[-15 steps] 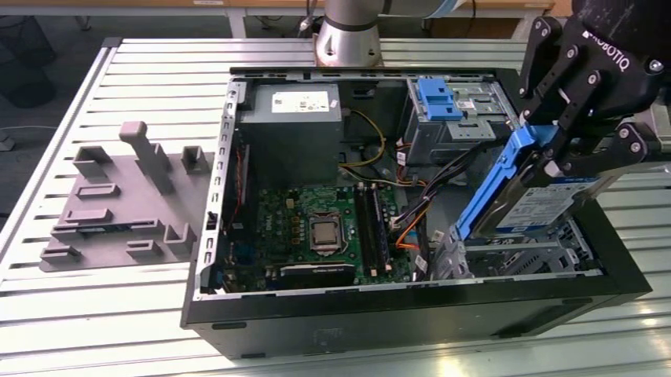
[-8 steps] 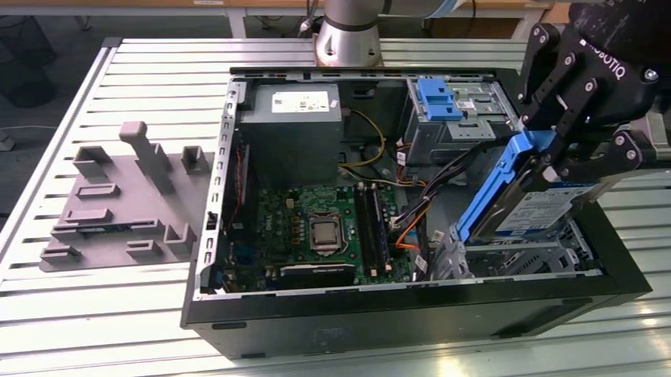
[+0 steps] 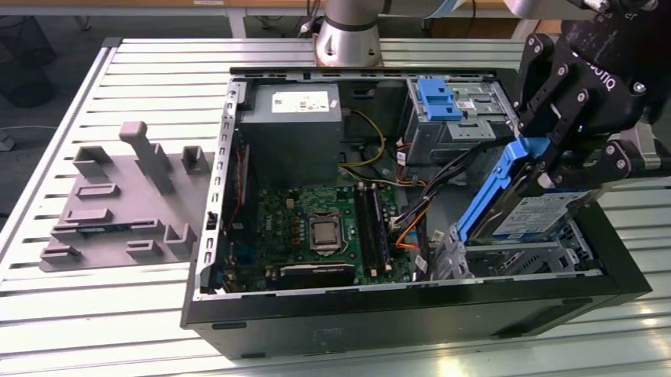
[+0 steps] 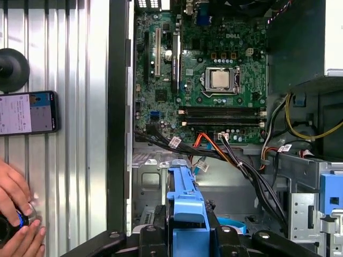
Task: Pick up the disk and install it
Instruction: 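Insert the disk into the insertion slot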
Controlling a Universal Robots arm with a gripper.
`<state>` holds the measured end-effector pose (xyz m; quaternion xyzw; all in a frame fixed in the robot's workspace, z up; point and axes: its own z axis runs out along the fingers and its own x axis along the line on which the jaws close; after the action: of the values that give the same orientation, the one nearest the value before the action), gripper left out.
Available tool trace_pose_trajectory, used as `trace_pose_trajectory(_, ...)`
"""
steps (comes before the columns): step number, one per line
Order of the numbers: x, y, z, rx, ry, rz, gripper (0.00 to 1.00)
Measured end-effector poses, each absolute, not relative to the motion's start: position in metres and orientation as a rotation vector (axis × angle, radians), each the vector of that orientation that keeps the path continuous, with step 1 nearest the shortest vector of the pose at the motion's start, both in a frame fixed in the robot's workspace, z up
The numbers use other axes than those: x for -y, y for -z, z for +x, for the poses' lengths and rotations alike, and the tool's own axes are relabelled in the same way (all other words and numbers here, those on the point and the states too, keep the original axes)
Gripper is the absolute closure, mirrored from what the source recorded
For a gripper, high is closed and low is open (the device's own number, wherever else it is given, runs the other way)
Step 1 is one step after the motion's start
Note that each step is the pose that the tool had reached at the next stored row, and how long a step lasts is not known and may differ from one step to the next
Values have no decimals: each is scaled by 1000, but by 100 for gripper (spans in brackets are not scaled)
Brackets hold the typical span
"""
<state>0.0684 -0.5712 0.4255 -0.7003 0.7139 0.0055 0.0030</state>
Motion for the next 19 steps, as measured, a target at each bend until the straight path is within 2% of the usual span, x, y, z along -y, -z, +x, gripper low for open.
trace_pose_trajectory(3, 571, -425, 68, -2239, -17, -2196, 62)
trace_pose_trajectory(4, 571, -425, 68, -2238, -18, -2196, 56)
trace_pose_trajectory(5, 571, -423, 68, -2238, -18, -2196, 56)
trace_pose_trajectory(6, 571, -421, 68, -2238, -18, -2195, 50)
trace_pose_trajectory(11, 571, -412, 68, -2238, -18, -2196, 50)
trace_pose_trajectory(12, 571, -410, 68, -2238, -18, -2196, 51)
trace_pose_trajectory(13, 571, -408, 68, -2238, -18, -2196, 58)
trace_pose_trajectory(14, 571, -407, 68, -2238, -18, -2196, 58)
trace_pose_trajectory(16, 571, -403, 68, -2238, -18, -2196, 70)
trace_pose_trajectory(17, 571, -401, 68, -2238, -18, -2196, 70)
trace_pose_trajectory(19, 571, -397, 69, -2238, -18, -2196, 81)
